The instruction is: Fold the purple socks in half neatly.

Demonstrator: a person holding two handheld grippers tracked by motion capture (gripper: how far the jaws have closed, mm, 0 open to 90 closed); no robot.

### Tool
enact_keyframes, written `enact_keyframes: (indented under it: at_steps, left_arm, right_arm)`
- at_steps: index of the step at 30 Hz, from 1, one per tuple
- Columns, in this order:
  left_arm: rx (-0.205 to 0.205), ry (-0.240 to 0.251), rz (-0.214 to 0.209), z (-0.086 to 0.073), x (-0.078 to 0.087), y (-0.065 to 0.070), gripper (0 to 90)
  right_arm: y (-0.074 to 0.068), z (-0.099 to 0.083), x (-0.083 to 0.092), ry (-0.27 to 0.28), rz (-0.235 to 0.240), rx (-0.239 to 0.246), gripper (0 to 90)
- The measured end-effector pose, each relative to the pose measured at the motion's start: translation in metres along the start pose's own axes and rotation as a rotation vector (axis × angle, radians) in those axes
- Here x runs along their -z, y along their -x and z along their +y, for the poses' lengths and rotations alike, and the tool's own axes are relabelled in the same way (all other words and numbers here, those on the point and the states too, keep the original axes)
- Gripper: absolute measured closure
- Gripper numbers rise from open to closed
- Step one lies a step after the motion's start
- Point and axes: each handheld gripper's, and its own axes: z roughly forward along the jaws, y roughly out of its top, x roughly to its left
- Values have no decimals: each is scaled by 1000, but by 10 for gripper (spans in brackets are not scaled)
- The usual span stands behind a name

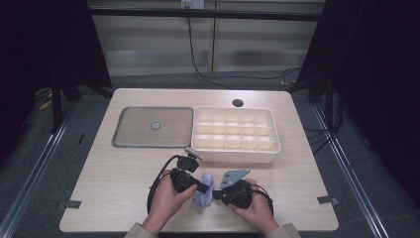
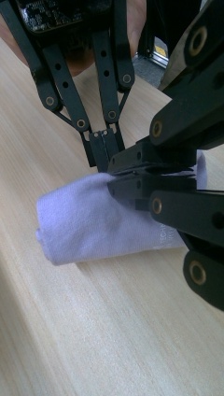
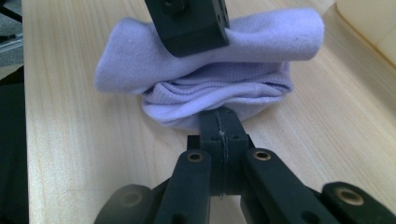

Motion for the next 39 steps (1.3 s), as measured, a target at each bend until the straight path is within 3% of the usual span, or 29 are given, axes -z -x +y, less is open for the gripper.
enact_keyframes:
  at_steps: [8,12,15,25,33,39]
  left_arm:
    - [2,4,-1,0,-4,1,872]
    - [-19,-7,-1,0,-4,0,872]
    - [-2,8,-1,0,-5,2,872]
    - [-11,-5,6,-1,-1,0,871]
    - [-14,-13,3,-2,-7,-1,869]
    - [-11,-8,-1,-2,-11,-1,864]
  right_arm:
    - [0,0,0,2,7,-2,900]
    - [0,0,-1,3,11,-7,900]
    - [0,0,0,1,9,-3,900]
    - [-3,1,-2,8,27,-11,900]
    - [-3,1,-3,10,26,-6,899]
    - [-1,1,-2,9,35,-28,894]
